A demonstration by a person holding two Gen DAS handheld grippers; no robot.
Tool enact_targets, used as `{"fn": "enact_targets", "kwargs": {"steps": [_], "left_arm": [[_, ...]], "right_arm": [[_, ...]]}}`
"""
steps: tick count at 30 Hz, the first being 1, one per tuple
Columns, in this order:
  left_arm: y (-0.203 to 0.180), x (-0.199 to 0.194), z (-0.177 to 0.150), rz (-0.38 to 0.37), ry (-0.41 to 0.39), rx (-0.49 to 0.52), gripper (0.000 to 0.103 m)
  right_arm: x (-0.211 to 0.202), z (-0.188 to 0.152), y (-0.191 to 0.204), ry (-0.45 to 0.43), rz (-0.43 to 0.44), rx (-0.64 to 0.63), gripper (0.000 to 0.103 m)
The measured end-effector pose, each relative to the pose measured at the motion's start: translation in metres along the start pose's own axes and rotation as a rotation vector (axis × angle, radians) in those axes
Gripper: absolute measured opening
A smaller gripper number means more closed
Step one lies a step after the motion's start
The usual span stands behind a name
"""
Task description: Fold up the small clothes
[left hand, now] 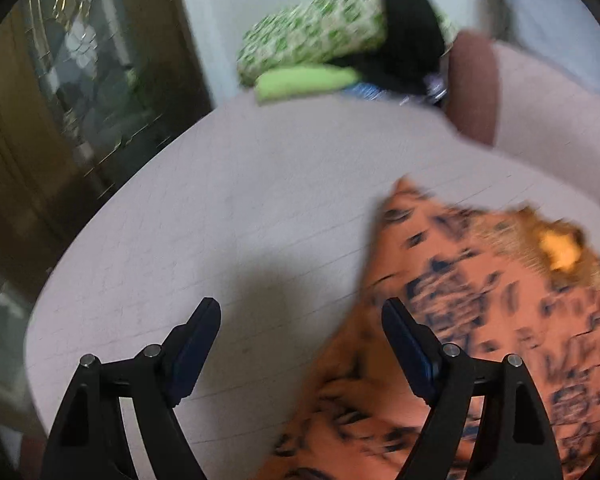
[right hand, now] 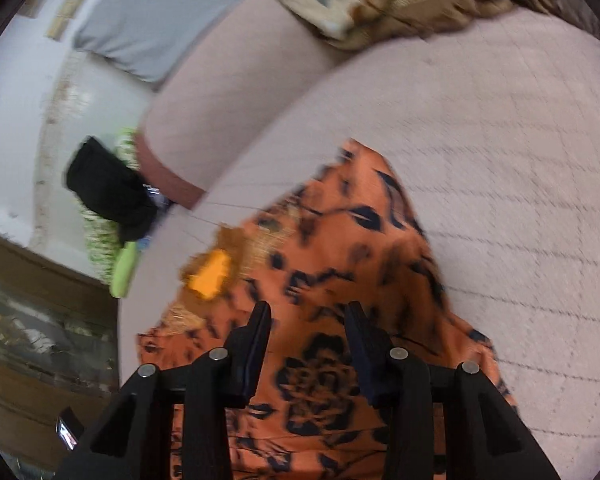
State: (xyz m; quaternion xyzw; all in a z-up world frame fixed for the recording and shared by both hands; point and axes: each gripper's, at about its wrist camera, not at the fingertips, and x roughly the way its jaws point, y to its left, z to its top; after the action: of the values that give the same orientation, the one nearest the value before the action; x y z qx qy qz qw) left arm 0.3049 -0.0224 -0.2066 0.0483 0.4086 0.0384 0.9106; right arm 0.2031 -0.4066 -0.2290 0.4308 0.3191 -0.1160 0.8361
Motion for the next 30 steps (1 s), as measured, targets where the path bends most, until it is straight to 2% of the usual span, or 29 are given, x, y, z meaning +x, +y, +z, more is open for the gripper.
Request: {"fn": "enact_targets", "kwargs": {"steps": [2,3,4,5,6,7,8,10,11,14,16,19,21,23,26,28,30], "left_arm": [[-0.015,0.002,-0.001,-0.027,0.008,0.042,0.084],[-0.024,0.009,-0.004,-0.030,0.039,0.071,0.084],[-0.032,0.021,-0.010,-0.039,0.096,0.099,0.084],[-0.039,0.037,-0.014,-0.041,0.169,0.122,0.085],[-0.043,0.049,-0.021,-0.032,0.224,0.127,0.086],[-0.039,0.047,-0.021,-0.021,0.186,0.086,0.095],[-0.037,0.045,-0.019,0.004,0.187,0.068,0.098],[-0.036,0.046,-0.015,-0.022,0.221,0.081,0.098],[-0.034,0.047,-0.012,-0.030,0.220,0.079,0.098],[-0.017,0.040,-0.012,-0.065,0.225,0.038,0.098],[0.001,0.030,-0.017,-0.092,0.204,0.026,0.098],[0.027,0.001,-0.028,-0.081,0.152,0.043,0.098],[0.050,-0.016,-0.039,-0.084,0.136,0.036,0.098],[0.068,-0.026,-0.051,-0.104,0.135,0.030,0.098],[0.084,-0.048,-0.082,-0.098,0.135,0.060,0.098],[0.099,-0.059,-0.112,-0.097,0.157,0.094,0.098],[0.104,-0.066,-0.133,-0.088,0.170,0.115,0.098]], "right_arm": [[0.004,-0.003,0.007,0.007,-0.001,-0.036,0.043],[0.009,-0.003,0.005,0.028,-0.017,-0.039,0.043],[0.016,-0.004,0.005,0.053,-0.043,-0.033,0.044],[0.030,-0.007,-0.003,0.110,-0.117,-0.012,0.050],[0.041,-0.008,-0.010,0.148,-0.152,0.010,0.055],[0.045,-0.009,-0.015,0.146,-0.128,0.031,0.055],[0.042,-0.007,-0.014,0.136,-0.122,0.036,0.055],[0.039,-0.005,-0.008,0.148,-0.117,0.014,0.058],[0.039,-0.006,-0.007,0.150,-0.105,0.004,0.064],[0.037,-0.007,-0.005,0.156,-0.076,0.033,0.065],[0.023,-0.007,-0.006,0.142,-0.033,0.047,0.065],[-0.014,-0.009,-0.003,0.084,0.016,0.018,0.067],[-0.040,-0.012,0.001,0.043,0.044,-0.003,0.075],[-0.076,-0.023,-0.002,0.002,0.070,-0.061,0.078],[-0.121,-0.054,-0.022,-0.063,0.018,-0.160,0.083],[-0.138,-0.075,-0.038,-0.064,-0.018,-0.210,0.083],[-0.149,-0.092,-0.052,-0.039,-0.012,-0.229,0.083]]}}
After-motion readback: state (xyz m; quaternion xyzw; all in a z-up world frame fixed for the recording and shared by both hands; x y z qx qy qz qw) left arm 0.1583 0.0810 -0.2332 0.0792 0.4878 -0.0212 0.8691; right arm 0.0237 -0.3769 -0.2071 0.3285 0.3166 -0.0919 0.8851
